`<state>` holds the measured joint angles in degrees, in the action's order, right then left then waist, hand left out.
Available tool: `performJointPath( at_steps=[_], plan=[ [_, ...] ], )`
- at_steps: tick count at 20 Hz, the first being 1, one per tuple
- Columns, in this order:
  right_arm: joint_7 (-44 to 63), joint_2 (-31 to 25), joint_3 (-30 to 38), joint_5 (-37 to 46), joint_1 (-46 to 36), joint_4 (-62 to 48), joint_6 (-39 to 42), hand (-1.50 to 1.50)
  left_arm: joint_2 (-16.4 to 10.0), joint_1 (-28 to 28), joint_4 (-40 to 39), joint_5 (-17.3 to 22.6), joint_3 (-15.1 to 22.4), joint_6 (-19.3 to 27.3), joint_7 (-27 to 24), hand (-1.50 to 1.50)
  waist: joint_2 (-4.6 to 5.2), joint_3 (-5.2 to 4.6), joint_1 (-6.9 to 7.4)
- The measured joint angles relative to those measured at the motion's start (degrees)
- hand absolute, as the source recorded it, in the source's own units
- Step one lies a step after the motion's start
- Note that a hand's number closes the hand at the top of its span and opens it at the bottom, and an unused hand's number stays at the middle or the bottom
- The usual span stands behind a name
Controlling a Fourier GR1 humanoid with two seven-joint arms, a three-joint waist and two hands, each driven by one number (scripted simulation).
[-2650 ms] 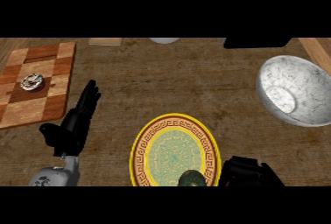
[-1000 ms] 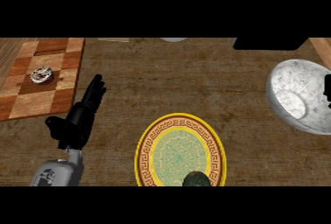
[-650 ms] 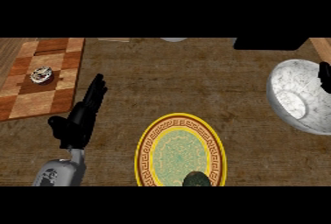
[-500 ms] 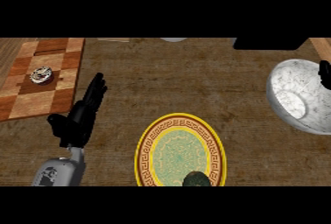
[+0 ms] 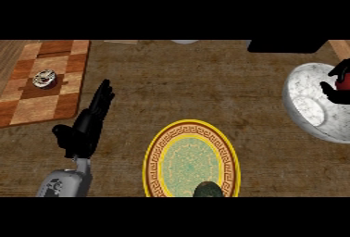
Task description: Pick the tomato from the plate and place it in the bowl
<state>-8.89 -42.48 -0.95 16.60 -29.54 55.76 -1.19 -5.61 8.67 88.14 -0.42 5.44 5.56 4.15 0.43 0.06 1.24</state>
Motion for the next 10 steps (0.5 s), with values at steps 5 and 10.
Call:
performJointPath(
  at_steps=[5,10],
  plan=[
    [-9.72,1.06,1.81,-2.31,-2.25,-9.84,6.22,-1.5,0.85,0.52,-0.54,-0.69,0.32,0.47,0.14,0.0,-0.03,0.03,-0.12],
    [-16.74,2.44,6.01,-6.11,-4.92,-14.44,8.94,-1.5,0.5,1.28,-0.52,-0.51,-0.63,0.32,1.29,0.0,-0.14,0.02,-0.39]
  ],
)
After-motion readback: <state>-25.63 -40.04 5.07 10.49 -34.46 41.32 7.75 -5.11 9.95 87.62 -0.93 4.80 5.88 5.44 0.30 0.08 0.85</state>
